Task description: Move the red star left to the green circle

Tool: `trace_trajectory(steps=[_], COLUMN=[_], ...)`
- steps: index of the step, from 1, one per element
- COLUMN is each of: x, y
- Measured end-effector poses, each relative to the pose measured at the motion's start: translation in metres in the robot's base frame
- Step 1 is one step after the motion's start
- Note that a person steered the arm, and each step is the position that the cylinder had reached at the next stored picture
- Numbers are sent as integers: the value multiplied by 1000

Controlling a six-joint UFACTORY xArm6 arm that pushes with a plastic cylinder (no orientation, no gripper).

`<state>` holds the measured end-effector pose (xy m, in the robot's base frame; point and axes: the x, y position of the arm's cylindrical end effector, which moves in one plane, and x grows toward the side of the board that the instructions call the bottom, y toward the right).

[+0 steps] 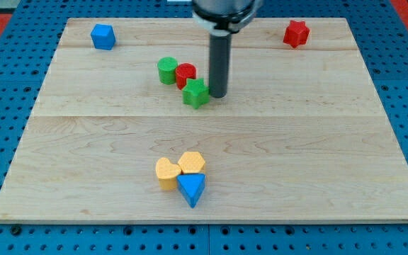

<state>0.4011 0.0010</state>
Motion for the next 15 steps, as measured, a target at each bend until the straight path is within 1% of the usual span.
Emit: trace_trajectory(steps=[1,2,3,4,6,7,8,9,10,12,13,14,15], x=[4,-12,-81,-137,-178,-194,-194,-175,-129,-157,-151,-148,-165], y=[-24,52,138,192,216,213,158,92,44,15,-29,-57,-68])
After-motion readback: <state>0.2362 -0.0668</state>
